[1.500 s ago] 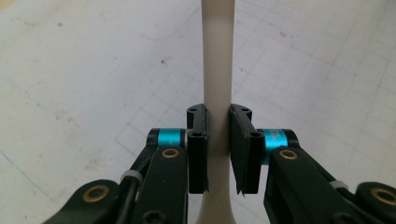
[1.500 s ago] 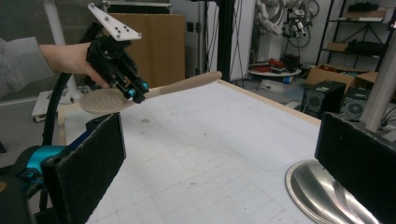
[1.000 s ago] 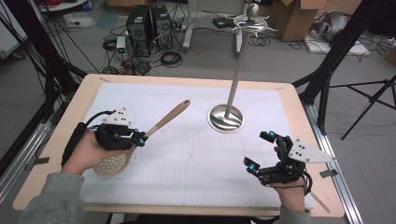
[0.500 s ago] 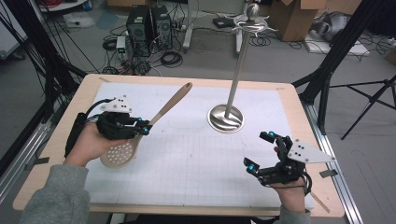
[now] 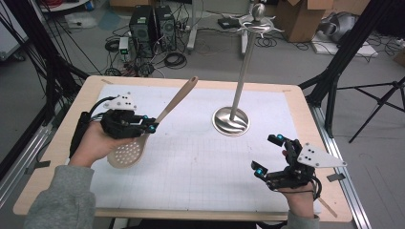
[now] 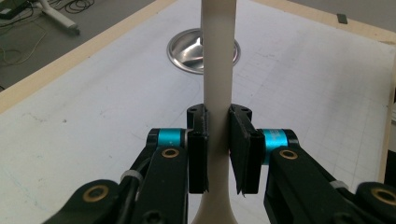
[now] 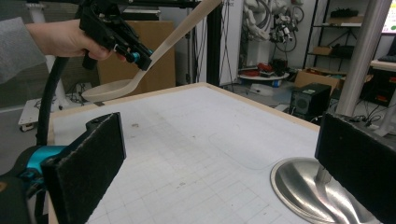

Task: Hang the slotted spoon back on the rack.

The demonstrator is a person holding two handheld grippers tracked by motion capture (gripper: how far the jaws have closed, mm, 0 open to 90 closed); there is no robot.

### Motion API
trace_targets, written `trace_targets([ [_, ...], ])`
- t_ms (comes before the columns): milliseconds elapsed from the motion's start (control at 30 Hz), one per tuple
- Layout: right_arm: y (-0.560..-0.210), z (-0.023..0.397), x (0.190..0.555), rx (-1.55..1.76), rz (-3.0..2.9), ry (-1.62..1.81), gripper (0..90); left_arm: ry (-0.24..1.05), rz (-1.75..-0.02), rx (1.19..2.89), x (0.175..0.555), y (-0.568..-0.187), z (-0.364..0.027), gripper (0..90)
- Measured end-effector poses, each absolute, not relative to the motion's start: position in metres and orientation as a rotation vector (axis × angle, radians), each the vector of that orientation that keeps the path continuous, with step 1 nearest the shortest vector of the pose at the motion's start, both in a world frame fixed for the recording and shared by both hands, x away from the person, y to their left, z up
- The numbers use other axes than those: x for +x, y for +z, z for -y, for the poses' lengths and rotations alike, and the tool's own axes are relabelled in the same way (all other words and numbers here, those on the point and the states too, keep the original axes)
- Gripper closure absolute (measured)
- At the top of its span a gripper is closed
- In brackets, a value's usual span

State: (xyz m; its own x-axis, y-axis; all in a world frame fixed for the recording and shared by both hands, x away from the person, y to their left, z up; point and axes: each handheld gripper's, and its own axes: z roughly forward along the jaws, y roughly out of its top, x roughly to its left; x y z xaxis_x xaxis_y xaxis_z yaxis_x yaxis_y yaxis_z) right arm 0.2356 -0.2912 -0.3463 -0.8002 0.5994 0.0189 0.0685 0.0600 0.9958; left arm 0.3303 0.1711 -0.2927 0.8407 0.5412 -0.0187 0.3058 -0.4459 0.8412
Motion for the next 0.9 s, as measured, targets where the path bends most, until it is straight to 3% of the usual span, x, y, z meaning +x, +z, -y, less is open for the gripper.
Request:
trace_targets([
  [900, -0.346, 0.296, 0.233, 0.663, -1.919, 1.813, 0.7, 0.303, -0.559, 2.020, 0.343, -0.260, -0.143, 77.7],
])
